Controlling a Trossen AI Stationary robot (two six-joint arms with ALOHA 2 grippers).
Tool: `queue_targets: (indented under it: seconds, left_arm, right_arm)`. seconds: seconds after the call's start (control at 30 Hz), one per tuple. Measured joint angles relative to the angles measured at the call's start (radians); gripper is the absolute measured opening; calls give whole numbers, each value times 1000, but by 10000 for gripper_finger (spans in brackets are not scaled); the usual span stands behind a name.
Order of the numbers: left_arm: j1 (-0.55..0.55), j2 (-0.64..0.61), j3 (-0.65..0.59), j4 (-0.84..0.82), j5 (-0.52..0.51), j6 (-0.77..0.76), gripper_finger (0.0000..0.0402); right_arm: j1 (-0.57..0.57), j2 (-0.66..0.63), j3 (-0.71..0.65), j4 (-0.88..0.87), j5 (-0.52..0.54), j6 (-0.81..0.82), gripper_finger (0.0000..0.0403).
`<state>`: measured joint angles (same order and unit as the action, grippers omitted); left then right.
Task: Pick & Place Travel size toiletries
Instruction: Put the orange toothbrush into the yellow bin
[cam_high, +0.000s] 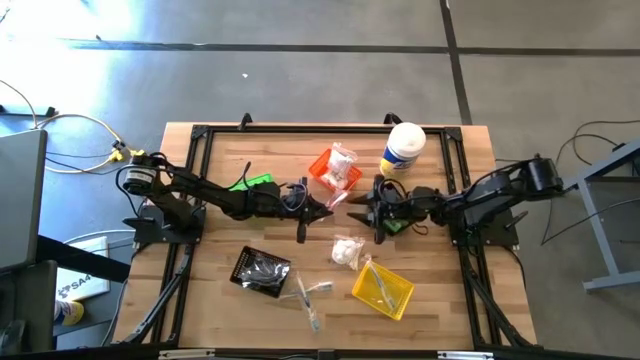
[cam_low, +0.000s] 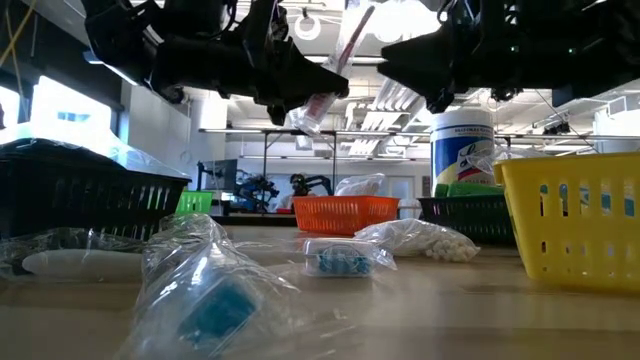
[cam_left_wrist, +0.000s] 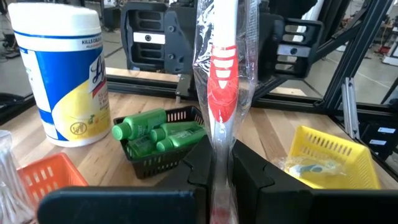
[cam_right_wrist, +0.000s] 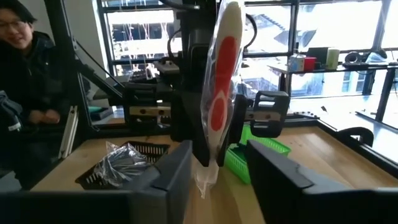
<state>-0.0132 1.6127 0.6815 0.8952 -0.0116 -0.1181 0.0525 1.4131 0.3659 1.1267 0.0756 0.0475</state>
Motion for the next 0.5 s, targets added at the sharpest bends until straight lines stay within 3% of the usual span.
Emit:
queue_targets:
  seconds: [0.27, 0.5]
  left_arm:
    - [0, 0, 0, -8, 0, -18, 27]
    - [0, 0, 0, -8, 0, -18, 27]
  right_arm:
    - [0, 101, 78, 0, -2, 11, 251]
    - [0, 173, 145, 0, -1, 11, 265]
